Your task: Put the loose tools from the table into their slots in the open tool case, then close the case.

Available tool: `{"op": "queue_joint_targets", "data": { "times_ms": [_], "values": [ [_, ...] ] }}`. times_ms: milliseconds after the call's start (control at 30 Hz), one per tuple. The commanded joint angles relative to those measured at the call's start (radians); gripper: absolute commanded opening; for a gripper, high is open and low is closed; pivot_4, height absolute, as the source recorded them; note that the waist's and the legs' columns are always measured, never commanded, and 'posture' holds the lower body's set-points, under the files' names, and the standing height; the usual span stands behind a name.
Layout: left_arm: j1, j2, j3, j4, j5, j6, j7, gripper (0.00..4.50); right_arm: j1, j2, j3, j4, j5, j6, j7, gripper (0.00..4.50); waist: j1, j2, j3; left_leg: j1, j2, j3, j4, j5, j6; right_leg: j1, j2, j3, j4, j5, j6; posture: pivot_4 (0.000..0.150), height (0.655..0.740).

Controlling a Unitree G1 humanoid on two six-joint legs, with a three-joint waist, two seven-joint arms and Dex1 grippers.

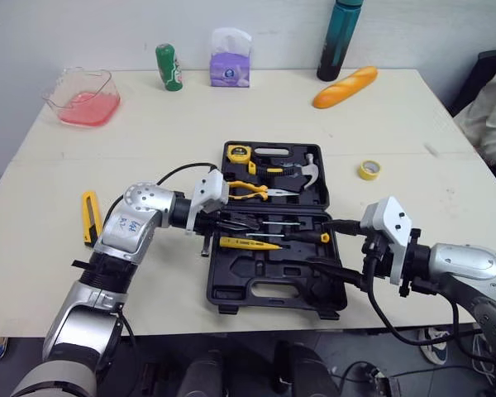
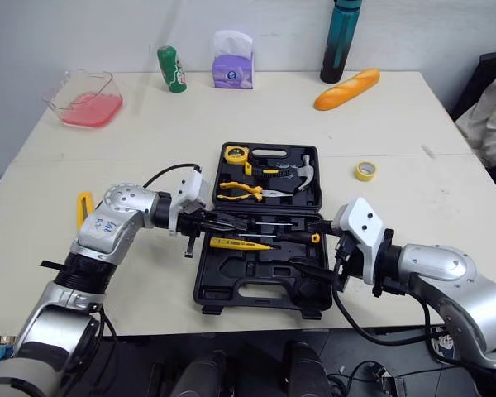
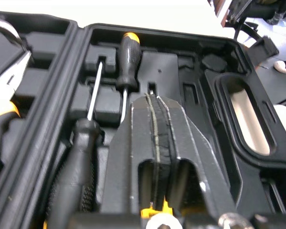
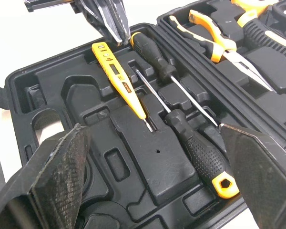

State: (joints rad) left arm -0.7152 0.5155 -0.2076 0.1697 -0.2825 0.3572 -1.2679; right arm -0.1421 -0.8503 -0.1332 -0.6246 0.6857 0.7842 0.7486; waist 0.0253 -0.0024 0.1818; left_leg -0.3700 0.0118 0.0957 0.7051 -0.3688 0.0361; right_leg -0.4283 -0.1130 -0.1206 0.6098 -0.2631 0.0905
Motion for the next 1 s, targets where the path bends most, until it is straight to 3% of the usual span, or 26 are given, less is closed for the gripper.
{"op": "queue_joint_targets", "data": {
  "times_ms": [33,500,1000],
  "values": [
    [0.013,-0.003,-0.019,-0.011,0.022,-0.031,0.003,0.07,-0.019,0.000,-0.009,-0.011,-0.003,-0.021,0.003,4.50,0.001,0.000,0.000,0.000,0.000,0.000,0.000,0.000,0.000,0.000,0.000,0.000,0.000,0.000,0.000,0.150,0.7394],
    [0.035,-0.031,-0.117,0.106,0.189,-0.174,0.066,0.07,0.007,-0.009,-0.030,-0.040,0.010,0.000,-0.006,4.50,0.005,0.000,-0.001,0.001,-0.001,0.000,0.000,0.000,0.000,0.001,-0.001,0.000,0.000,0.000,0.000,0.150,0.7394],
    [0.030,-0.048,-0.142,0.171,0.214,-0.185,0.070,0.07,0.008,-0.024,-0.047,-0.031,0.015,0.005,0.002,4.50,0.013,0.000,-0.003,0.002,-0.001,-0.001,0.006,0.000,0.003,0.004,-0.002,0.001,0.002,0.002,0.002,0.150,0.7394]
  ]
}}
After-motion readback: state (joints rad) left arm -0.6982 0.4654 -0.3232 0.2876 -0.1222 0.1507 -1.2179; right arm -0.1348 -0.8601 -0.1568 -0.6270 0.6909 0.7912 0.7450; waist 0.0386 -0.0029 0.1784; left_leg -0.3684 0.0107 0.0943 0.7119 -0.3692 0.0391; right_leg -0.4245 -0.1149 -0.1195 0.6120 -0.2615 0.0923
